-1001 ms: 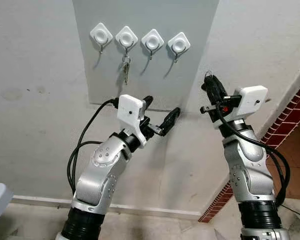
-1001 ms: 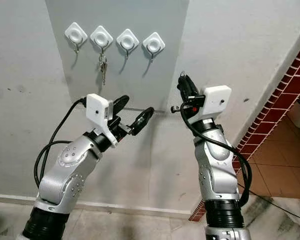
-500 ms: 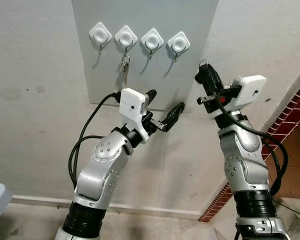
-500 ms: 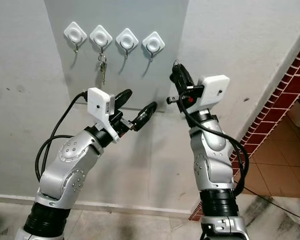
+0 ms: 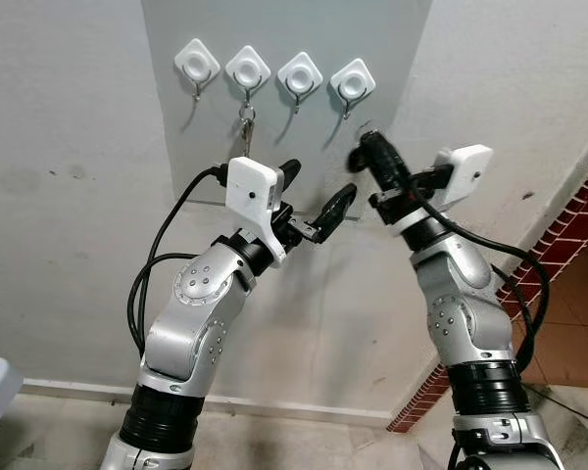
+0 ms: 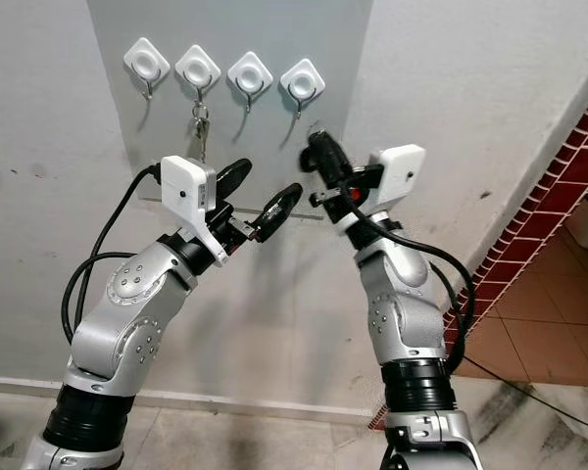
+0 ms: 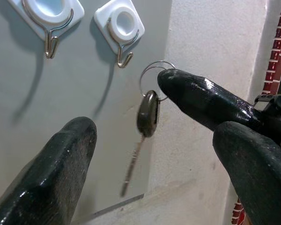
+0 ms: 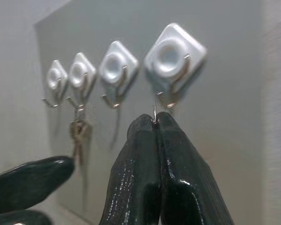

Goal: Hang keys on a hook

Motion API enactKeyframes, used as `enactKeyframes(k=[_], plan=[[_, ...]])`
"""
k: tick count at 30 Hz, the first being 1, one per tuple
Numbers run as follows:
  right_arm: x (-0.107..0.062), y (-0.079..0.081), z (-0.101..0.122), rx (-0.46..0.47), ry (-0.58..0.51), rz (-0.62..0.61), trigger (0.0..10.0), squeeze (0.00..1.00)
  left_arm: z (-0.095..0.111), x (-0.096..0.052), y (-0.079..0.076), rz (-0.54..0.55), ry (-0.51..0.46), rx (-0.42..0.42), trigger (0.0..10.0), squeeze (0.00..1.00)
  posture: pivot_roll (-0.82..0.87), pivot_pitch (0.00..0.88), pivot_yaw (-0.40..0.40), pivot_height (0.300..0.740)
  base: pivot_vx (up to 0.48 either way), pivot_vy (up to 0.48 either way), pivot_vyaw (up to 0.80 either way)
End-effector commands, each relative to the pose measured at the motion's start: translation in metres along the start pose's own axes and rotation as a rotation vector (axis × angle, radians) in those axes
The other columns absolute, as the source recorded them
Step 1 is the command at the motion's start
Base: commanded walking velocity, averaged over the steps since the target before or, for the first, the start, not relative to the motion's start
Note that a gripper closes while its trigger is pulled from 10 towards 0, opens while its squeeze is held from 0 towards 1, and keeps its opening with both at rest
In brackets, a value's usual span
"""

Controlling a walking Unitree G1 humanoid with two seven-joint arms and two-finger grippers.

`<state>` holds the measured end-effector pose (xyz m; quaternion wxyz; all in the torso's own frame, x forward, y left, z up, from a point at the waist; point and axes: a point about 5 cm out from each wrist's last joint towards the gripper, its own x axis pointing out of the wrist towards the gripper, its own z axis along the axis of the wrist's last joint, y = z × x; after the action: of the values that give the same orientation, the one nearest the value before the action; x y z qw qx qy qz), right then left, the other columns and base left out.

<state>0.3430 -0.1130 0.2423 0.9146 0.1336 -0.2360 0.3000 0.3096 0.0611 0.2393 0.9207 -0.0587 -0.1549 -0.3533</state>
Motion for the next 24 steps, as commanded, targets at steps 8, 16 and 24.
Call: enactKeyframes(k=[8, 16, 24], plan=[[0.011, 0.002, 0.002, 0.079, -0.021, 0.026, 10.0, 0.00, 0.005, 0.003, 0.001, -0.001, -0.014, 0.007, 10.0, 0.00, 0.01, 0.067, -0.064, 0.740, 0.000, 0.000, 0.00], [0.019, -0.002, 0.011, 0.133, -0.077, 0.007, 10.0, 0.00, 0.006, 0.001, 0.003, 0.006, -0.018, 0.012, 10.0, 0.00, 0.02, 0.066, -0.065, 0.740, 0.000, 0.000, 0.00], [0.023, -0.004, 0.017, 0.154, -0.105, 0.014, 10.0, 0.00, 0.007, -0.002, 0.007, 0.028, -0.018, 0.013, 10.0, 0.00, 0.02, 0.069, -0.070, 0.740, 0.000, 0.000, 0.00]])
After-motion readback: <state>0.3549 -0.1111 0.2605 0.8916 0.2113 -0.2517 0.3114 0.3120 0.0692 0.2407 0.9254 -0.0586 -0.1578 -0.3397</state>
